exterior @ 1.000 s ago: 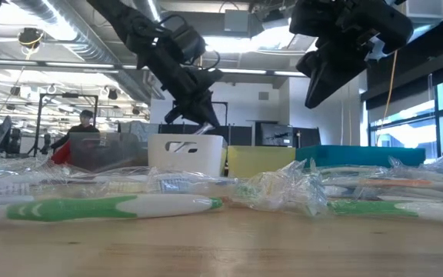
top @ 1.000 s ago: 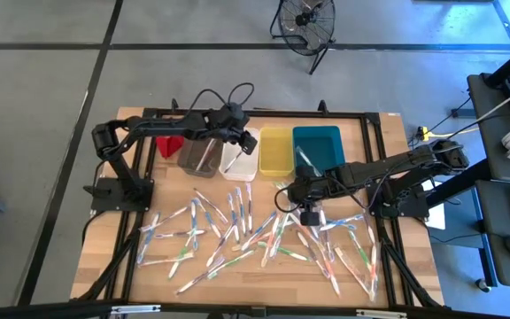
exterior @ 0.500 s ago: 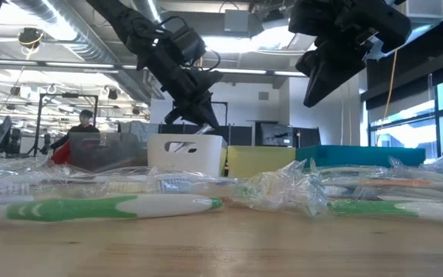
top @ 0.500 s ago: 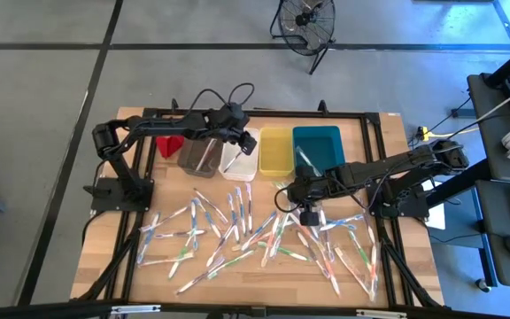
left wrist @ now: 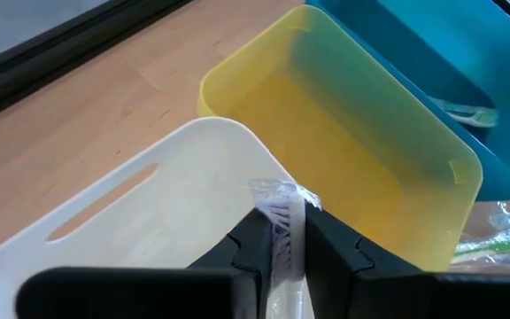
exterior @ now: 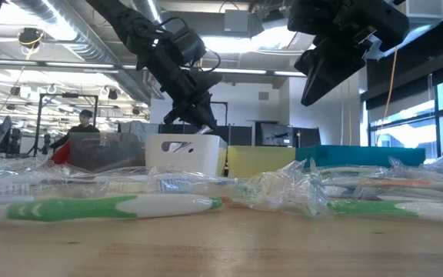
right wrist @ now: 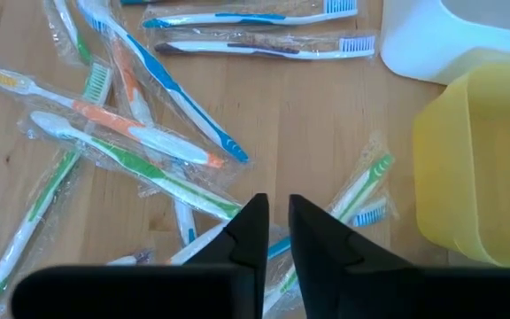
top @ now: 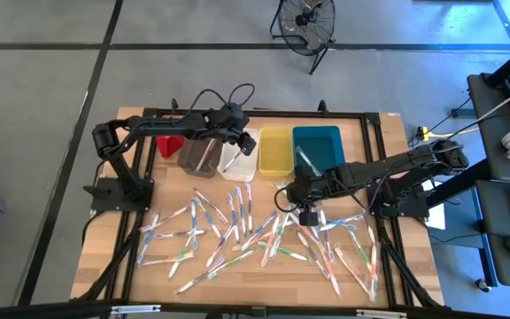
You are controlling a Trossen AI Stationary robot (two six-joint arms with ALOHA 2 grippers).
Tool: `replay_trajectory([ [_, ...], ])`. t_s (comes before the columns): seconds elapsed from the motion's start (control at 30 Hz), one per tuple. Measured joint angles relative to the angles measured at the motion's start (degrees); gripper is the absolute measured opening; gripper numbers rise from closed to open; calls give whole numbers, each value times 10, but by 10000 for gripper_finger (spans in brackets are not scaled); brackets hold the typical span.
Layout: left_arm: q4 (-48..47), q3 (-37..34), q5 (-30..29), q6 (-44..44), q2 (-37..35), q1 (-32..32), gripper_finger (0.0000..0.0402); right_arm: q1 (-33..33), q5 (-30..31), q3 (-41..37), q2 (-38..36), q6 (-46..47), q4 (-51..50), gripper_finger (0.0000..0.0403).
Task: Pick & Place Toothbrushes
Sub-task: Put the purple toothbrush into the white bin, then put the green toothbrush into the blue bin
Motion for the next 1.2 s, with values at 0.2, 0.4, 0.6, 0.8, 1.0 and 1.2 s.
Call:
replay_trajectory([
  [0.2,0,0,0,1,0,0,81,0,0,0,0,0,0,72],
  [0.4,0,0,-2,0,0,0,120,0,0,0,0,0,0,89],
  [0.6,19,0,-15,8,0,3,149,0,0,0,0,0,0,106],
  [0.8,29,22,-3,24,-25,7,157,0,-9,0,0,-15,0,121],
  [1.0,29,42,0,45,-99,-18,151,0,-90,0,0,-110,1,132],
  [1.2,13,43,0,46,-183,-69,150,9,-110,0,0,-211,12,132],
])
